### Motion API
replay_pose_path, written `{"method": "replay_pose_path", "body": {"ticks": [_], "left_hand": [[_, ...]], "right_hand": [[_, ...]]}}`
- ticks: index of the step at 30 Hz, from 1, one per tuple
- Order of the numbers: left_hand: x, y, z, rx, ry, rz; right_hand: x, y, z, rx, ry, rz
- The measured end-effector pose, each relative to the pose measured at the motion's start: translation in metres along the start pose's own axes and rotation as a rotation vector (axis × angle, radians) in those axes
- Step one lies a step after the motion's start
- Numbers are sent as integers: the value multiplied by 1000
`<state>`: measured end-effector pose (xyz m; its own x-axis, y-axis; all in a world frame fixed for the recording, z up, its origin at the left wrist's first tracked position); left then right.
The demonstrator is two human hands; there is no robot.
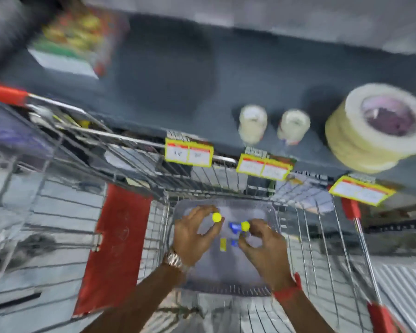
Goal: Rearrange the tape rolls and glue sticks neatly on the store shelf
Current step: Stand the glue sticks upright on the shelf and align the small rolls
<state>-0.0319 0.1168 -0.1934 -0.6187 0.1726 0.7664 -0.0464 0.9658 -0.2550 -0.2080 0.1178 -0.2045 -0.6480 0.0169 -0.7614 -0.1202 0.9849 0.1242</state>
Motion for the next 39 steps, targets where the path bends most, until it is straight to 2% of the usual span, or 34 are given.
{"method": "replay_pose_path", "body": {"ticks": [2,4,7,9,13,17,20,27,32,34,36,37,39], "left_hand": [[29,-28,-34,162,54,79],[49,-63,-61,306,103,97],[52,-123,-89,446,99,39],[47,-161,-102,423,48,-24],[30,-205,-110,272,-53,-217],[17,-224,-104,77,-261,-225],[10,-232,-98,-20,-330,-230],[4,-256,-84,36,-182,-292],[5,-254,-86,-22,-192,-339],[8,-248,-88,-108,-302,-334],[11,-231,-92,-132,-376,-325],[14,-220,-95,-84,-357,-284],[23,-185,-105,126,-246,-128]], "right_hand": [[-50,-7,-21,205,-101,-108],[-95,-25,-33,341,-115,-252],[-152,-73,-37,369,-177,-329],[-178,-108,-32,329,-160,-329],[-194,-156,-23,328,70,-218],[-191,-178,-21,331,103,-90],[-189,-191,-20,338,67,-58],[-188,-220,-24,334,-3,10],[-182,-220,-18,288,7,70],[-186,-210,-14,287,62,12],[-190,-180,-6,321,91,-145],[-192,-160,-4,351,84,-256],[-188,-114,2,435,17,-470]]}}
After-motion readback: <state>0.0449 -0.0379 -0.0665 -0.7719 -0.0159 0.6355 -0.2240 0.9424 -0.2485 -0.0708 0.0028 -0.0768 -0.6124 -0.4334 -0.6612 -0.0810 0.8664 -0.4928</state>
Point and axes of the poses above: each hand's wrist, its own y-axis away from the middle knuckle, its own z-axis out of the palm, x = y × z, the point moved 3 cm from there along -y, towards the middle knuckle, and after that the axes turned 6 degrees about -x, right-handed, at the moved point
